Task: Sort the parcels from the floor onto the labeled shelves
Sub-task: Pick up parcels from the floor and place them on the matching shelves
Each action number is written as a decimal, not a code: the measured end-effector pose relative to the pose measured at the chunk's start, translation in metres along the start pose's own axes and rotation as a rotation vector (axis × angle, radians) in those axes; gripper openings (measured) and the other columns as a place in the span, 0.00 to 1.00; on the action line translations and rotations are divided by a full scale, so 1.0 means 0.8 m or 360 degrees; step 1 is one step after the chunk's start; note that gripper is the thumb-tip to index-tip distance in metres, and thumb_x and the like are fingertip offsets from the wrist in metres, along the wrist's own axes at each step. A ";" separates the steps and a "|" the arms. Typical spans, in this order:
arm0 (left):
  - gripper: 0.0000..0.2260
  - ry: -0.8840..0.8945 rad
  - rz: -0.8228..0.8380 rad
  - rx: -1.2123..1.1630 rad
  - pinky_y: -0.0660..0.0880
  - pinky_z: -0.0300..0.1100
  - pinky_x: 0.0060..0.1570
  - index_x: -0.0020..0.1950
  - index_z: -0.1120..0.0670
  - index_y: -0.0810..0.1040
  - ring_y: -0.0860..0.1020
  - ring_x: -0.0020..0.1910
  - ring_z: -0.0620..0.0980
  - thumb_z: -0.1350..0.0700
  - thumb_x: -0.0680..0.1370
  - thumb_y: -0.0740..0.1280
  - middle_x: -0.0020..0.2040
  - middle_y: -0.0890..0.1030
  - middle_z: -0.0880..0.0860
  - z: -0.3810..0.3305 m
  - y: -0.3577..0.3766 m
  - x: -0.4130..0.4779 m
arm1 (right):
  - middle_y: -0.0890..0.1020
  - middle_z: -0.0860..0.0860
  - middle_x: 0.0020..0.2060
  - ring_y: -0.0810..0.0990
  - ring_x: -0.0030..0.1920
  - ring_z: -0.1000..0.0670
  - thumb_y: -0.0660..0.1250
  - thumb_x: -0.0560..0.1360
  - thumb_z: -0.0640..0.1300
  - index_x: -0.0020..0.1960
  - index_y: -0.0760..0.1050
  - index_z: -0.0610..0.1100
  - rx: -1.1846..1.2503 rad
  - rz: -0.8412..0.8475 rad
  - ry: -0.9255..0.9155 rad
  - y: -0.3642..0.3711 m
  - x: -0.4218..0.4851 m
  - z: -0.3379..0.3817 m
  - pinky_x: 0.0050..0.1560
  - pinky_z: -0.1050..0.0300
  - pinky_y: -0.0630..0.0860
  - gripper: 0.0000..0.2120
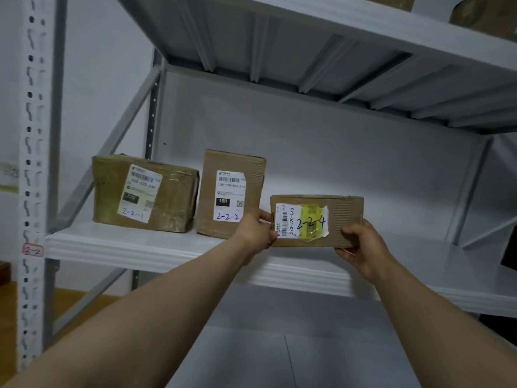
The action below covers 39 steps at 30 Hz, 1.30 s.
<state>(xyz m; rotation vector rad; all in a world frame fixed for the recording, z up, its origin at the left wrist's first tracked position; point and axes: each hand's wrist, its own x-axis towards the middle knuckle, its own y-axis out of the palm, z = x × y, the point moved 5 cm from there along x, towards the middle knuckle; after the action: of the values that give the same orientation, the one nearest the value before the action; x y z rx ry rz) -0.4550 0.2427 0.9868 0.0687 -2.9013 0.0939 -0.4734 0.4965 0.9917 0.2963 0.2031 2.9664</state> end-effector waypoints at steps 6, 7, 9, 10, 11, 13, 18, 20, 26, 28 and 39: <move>0.12 0.0078 -0.0188 0.0306 0.81 0.48 0.49 0.57 0.57 0.75 0.82 0.49 0.55 0.70 0.76 0.65 0.51 0.82 0.59 0.020 0.055 0.049 | 0.84 0.48 0.52 0.82 0.50 0.46 0.61 0.77 0.34 0.55 0.75 0.52 -0.0083 -0.0017 0.0005 -0.042 0.053 -0.018 0.44 0.51 0.79 0.15; 0.13 0.0098 -0.0243 0.0402 0.80 0.47 0.50 0.58 0.57 0.75 0.81 0.50 0.54 0.68 0.76 0.64 0.53 0.82 0.58 0.022 0.059 0.055 | 0.84 0.48 0.52 0.82 0.51 0.46 0.61 0.77 0.34 0.55 0.75 0.52 -0.0089 -0.0004 0.0001 -0.044 0.061 -0.021 0.44 0.51 0.79 0.15; 0.13 0.0121 -0.0342 0.0596 0.74 0.41 0.46 0.60 0.56 0.76 0.79 0.49 0.52 0.66 0.76 0.64 0.55 0.82 0.55 0.025 0.066 0.062 | 0.84 0.47 0.53 0.82 0.52 0.45 0.61 0.76 0.33 0.56 0.75 0.52 -0.0104 0.0028 0.0001 -0.046 0.074 -0.029 0.46 0.48 0.80 0.16; 0.13 0.0112 -0.0377 0.0652 0.73 0.41 0.46 0.60 0.56 0.76 0.78 0.50 0.52 0.65 0.76 0.63 0.56 0.82 0.55 0.027 0.068 0.065 | 0.84 0.47 0.54 0.83 0.53 0.44 0.62 0.76 0.33 0.56 0.76 0.52 -0.0110 0.0045 0.0009 -0.046 0.080 -0.033 0.49 0.46 0.82 0.16; 0.14 0.0093 -0.0397 0.0672 0.73 0.41 0.47 0.61 0.56 0.76 0.79 0.52 0.54 0.65 0.77 0.62 0.57 0.82 0.55 0.029 0.069 0.068 | 0.84 0.48 0.54 0.83 0.54 0.44 0.62 0.75 0.33 0.56 0.76 0.52 -0.0119 0.0063 0.0019 -0.045 0.086 -0.037 0.52 0.43 0.82 0.17; 0.15 0.0058 -0.0437 0.0688 0.74 0.42 0.48 0.61 0.57 0.76 0.80 0.55 0.56 0.66 0.77 0.60 0.58 0.82 0.56 0.034 0.072 0.073 | 0.85 0.48 0.53 0.83 0.55 0.44 0.63 0.75 0.33 0.56 0.77 0.53 -0.0148 0.0095 0.0021 -0.042 0.098 -0.044 0.54 0.42 0.82 0.18; 0.14 0.0011 -0.0534 0.0783 0.76 0.48 0.56 0.61 0.57 0.75 0.79 0.56 0.60 0.63 0.77 0.59 0.60 0.78 0.59 0.045 0.076 0.086 | 0.87 0.57 0.44 0.85 0.46 0.53 0.65 0.74 0.34 0.57 0.78 0.53 -0.0339 0.0147 -0.0054 -0.030 0.124 -0.042 0.41 0.58 0.80 0.18; 0.15 0.0006 -0.0557 0.0813 0.76 0.51 0.58 0.63 0.57 0.73 0.79 0.57 0.60 0.63 0.77 0.59 0.61 0.77 0.59 0.047 0.077 0.088 | 0.86 0.55 0.48 0.84 0.48 0.53 0.68 0.73 0.34 0.59 0.77 0.51 -0.0462 0.0141 -0.0099 -0.032 0.133 -0.045 0.43 0.59 0.77 0.18; 0.18 0.0004 -0.0647 0.0837 0.72 0.47 0.51 0.66 0.56 0.66 0.78 0.59 0.60 0.64 0.77 0.61 0.61 0.78 0.59 0.058 0.075 0.091 | 0.81 0.44 0.59 0.80 0.57 0.43 0.72 0.76 0.42 0.75 0.63 0.47 -0.0844 -0.0031 -0.0149 -0.036 0.144 -0.070 0.62 0.48 0.75 0.31; 0.12 0.0002 -0.0646 0.0866 0.70 0.44 0.46 0.59 0.56 0.69 0.79 0.58 0.59 0.63 0.77 0.62 0.59 0.79 0.58 0.059 0.074 0.091 | 0.81 0.42 0.58 0.80 0.57 0.42 0.73 0.76 0.45 0.73 0.61 0.46 -0.0946 -0.0079 -0.0173 -0.038 0.147 -0.072 0.63 0.47 0.75 0.31; 0.21 0.0093 -0.0091 0.1007 0.74 0.50 0.63 0.68 0.48 0.72 0.76 0.63 0.53 0.55 0.75 0.66 0.64 0.79 0.49 0.068 0.097 0.093 | 0.78 0.38 0.59 0.76 0.56 0.37 0.61 0.78 0.39 0.66 0.66 0.40 -0.1115 -0.0560 -0.0131 -0.067 0.148 -0.071 0.56 0.45 0.74 0.18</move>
<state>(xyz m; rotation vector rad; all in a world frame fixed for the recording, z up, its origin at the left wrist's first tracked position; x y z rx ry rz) -0.5446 0.3133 0.9470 0.2496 -2.6893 0.9745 -0.5925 0.5617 0.9505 0.2502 -0.7018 2.4707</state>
